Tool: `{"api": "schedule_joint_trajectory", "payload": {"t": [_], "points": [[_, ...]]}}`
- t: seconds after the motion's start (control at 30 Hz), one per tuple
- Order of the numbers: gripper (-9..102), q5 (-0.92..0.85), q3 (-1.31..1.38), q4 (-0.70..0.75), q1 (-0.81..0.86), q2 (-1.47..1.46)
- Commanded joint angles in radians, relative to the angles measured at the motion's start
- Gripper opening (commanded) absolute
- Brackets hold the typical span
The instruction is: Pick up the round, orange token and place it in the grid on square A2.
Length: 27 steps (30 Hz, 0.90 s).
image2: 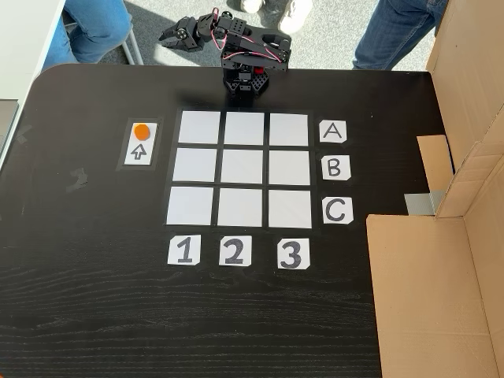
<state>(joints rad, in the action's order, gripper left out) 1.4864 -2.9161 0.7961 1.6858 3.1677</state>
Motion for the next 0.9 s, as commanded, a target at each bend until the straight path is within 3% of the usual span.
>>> {"api": "schedule_joint_trajectory", "payload": {"t": [0.0,0.23,0.87], "points": [[7,-0.009,0.183,0.074,-0.029,-0.147],[19,-0.017,0.462,0.193,-0.08,-0.459],[32,-0.057,1.321,0.621,-0.19,-1.22]]}}
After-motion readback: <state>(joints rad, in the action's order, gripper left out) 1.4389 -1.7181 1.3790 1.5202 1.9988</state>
